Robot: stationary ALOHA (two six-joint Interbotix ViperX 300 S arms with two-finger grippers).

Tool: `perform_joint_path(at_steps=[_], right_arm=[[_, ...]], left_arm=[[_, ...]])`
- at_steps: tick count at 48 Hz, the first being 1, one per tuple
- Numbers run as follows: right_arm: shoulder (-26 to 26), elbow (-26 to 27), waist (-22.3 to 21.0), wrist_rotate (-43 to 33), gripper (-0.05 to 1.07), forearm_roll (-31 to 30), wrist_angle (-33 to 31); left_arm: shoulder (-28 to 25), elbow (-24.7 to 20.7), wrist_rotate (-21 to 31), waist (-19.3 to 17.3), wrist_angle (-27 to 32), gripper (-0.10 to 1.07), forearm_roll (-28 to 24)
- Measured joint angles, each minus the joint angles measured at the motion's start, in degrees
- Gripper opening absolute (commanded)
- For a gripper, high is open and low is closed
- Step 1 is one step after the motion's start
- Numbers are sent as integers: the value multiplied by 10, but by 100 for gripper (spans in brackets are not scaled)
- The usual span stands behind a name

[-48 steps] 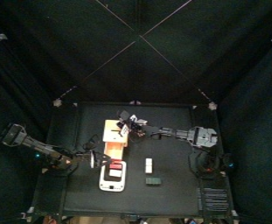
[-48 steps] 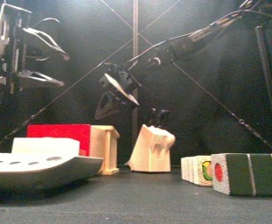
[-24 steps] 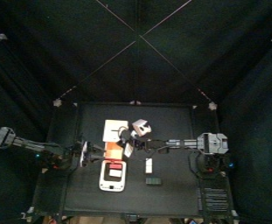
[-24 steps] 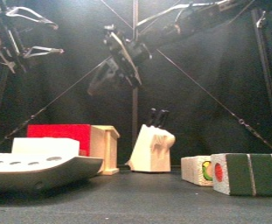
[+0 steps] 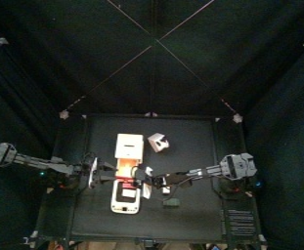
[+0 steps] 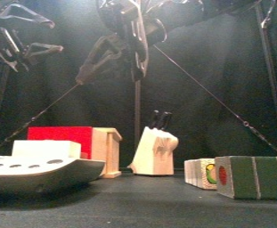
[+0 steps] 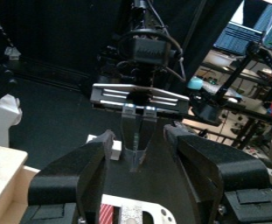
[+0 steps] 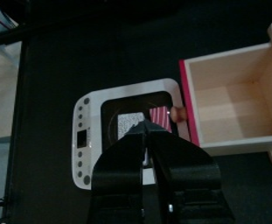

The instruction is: Grab salmon

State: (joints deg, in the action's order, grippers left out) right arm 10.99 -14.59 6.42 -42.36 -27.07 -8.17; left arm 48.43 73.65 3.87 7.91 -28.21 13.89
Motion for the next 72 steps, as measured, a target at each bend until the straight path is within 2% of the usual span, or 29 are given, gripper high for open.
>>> perform_joint_path(at_steps=[13, 24, 38, 54, 72], right_arm=[[25, -4, 7, 0, 68, 2, -1], [47, -4, 5, 0, 78, 0, -15], [75, 18, 5, 0, 80, -4, -65], [104, 66, 6, 1, 80, -44, -147], [122, 82, 7, 1, 80, -47, -160]], left_arm=[[0, 19, 2, 4, 0, 87, -18], [0, 21, 2, 4, 0, 87, -19], [0, 25, 3, 5, 0, 87, -18], [0, 27, 3, 5, 0, 87, -19], [0, 29, 3, 3, 0, 87, -18]])
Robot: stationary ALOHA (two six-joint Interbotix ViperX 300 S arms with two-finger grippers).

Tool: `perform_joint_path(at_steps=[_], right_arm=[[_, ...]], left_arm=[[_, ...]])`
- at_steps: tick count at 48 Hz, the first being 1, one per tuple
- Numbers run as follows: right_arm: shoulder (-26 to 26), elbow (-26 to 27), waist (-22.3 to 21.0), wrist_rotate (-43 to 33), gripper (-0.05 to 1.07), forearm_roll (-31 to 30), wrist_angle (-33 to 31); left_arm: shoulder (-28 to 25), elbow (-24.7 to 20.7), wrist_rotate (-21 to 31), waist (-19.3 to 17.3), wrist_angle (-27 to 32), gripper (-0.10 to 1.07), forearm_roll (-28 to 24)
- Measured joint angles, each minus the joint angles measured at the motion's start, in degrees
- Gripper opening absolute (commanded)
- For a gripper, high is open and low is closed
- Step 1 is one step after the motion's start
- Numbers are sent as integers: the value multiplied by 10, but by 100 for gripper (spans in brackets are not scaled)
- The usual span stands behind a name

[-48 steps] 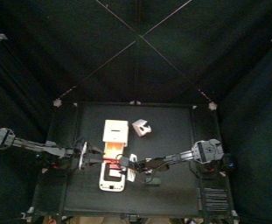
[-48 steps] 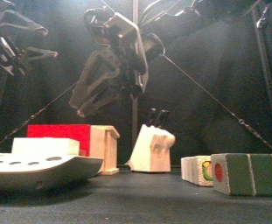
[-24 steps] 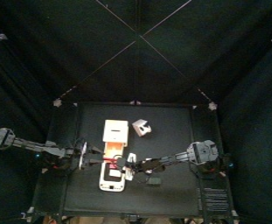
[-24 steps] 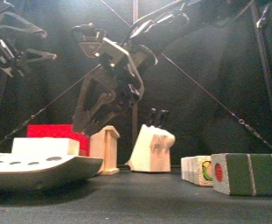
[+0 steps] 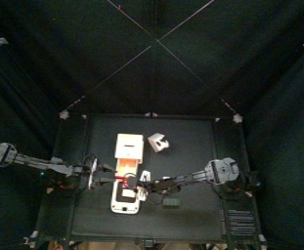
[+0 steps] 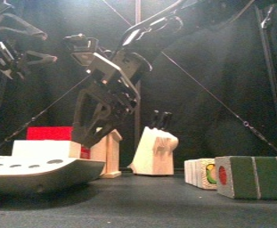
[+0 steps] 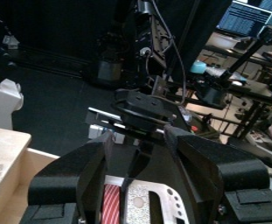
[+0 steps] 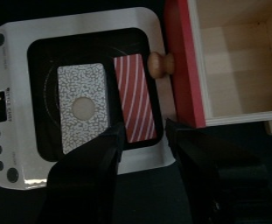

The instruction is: Grab salmon

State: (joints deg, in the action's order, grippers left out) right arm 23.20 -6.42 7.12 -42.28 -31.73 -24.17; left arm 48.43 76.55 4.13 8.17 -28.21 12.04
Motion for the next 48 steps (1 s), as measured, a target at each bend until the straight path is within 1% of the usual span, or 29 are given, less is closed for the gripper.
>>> perform_joint_path(at_steps=[48], right_arm=[[19, 8, 0, 4, 78, -1, -9]], left_arm=[[0, 6, 1, -3, 0, 87, 2]])
